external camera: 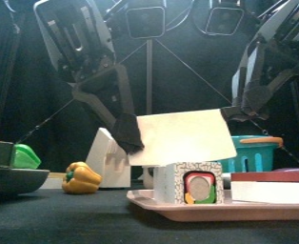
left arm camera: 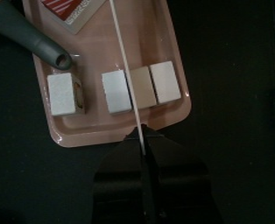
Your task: Cut sushi piece
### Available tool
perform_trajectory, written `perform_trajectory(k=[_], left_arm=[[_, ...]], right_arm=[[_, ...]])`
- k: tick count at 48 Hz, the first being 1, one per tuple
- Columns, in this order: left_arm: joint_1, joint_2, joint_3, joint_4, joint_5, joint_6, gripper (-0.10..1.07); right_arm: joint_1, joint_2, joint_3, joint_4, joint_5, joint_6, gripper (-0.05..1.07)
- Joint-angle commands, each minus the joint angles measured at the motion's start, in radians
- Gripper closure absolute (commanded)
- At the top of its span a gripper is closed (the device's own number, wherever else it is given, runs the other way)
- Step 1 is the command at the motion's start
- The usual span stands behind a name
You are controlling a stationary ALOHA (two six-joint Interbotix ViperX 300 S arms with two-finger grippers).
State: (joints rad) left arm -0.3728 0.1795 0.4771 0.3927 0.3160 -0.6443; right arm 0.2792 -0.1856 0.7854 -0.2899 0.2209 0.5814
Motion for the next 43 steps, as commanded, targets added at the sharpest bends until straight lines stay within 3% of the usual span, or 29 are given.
perform_trajectory(k=[1,17,43], left_arm=[[-0.012,-0.008,-0.023,0.012,0.003,0.002,0.68],[-0.012,-0.037,-0.023,0.044,0.066,0.002,0.68],[-0.025,-0.031,-0.029,0.048,0.054,-0.009,0.68]], right_arm=[[-0.009,-0.014,-0.020,-0.003,-0.006,0.002,0.53],[-0.009,-0.015,-0.021,-0.008,-0.006,0.000,0.53],[-0.005,-0.017,-0.021,-0.005,-0.008,0.000,0.53]])
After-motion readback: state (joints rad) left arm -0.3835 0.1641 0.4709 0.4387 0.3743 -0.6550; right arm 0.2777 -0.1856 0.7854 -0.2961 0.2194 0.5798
